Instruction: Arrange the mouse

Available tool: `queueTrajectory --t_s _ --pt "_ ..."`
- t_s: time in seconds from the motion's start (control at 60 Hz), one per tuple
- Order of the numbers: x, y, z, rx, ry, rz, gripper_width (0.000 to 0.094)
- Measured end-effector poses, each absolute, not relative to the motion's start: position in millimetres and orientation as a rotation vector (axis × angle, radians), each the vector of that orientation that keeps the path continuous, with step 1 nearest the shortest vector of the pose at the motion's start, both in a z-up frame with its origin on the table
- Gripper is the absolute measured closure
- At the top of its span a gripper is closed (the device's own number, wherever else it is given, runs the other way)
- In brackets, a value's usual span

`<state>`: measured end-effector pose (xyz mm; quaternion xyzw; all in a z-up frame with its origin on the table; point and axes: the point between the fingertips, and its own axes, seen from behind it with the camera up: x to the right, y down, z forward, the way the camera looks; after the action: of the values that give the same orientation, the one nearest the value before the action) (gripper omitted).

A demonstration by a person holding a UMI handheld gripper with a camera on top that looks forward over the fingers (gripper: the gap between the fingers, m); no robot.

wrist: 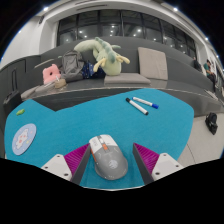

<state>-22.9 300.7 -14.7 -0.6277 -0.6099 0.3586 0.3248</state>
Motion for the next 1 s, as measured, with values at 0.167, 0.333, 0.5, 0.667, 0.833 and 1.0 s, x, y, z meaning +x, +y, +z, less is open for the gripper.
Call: queueTrajectory --t_s 0.167,0.333,0.5,0.667,0.833,1.0 --pt "-32.4 289.1 -29.2 -1.603 -1.698 0.853 0.0105" --pt "-39.7 282.2 -31.3 -1.646 -1.692 0.885 0.0226" --pt "-37.8 290.1 -28.2 -1.674 -1.647 0.866 0.0523" --pt "-32.0 264.4 23.4 -1.7 -1.502 0.935 0.0525" --pt "-27.8 185.0 116.3 -1.606 -1.472 0.995 0.0525" --pt "-28.7 70.4 147.6 -1.574 -1.529 1.068 0.0527"
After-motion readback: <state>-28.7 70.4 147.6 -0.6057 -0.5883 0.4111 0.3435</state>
